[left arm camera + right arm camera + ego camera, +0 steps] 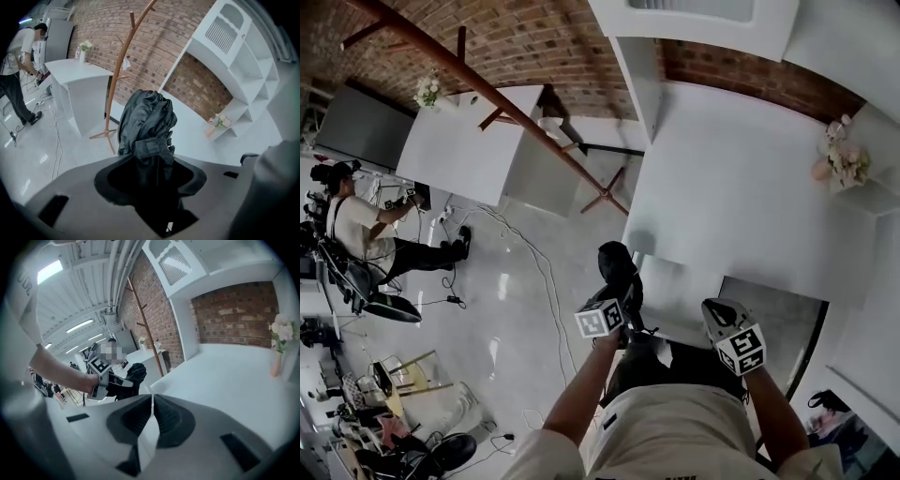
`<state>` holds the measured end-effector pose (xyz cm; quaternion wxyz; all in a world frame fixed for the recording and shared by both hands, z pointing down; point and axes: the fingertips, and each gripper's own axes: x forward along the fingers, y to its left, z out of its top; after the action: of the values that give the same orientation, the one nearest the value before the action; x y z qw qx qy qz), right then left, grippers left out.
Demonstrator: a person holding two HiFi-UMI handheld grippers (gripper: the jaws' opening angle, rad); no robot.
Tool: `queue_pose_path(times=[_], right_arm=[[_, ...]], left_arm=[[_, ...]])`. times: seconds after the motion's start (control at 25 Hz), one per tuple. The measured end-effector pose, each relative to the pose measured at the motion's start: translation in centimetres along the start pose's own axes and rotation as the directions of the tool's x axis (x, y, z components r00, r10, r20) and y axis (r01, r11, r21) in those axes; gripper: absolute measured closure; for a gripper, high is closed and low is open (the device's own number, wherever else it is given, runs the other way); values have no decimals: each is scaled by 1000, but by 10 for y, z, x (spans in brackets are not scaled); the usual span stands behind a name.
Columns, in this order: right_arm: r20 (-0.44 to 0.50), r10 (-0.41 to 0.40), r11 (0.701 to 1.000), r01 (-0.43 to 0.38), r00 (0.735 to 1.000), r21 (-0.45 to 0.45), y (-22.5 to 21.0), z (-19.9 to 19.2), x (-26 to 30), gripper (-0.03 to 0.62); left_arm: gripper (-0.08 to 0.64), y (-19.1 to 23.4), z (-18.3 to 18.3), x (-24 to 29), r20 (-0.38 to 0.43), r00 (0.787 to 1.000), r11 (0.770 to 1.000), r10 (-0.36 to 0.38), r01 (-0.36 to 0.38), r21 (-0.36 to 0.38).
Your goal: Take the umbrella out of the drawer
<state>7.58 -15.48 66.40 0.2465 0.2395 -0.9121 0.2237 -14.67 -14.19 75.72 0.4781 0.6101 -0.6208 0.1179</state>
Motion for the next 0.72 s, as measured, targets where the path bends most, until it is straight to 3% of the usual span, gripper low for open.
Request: queue_pose_path(times=[0.32, 0.72], right_arm=[[48, -73, 997, 73, 996, -9, 22, 17, -9, 558], [124, -200, 979, 202, 972, -6, 57, 27, -34, 558]], left_arm=[[351, -28, 32, -42, 91, 987, 985, -136, 125, 122], [351, -37, 55, -113, 175, 938, 935, -300, 253, 249]])
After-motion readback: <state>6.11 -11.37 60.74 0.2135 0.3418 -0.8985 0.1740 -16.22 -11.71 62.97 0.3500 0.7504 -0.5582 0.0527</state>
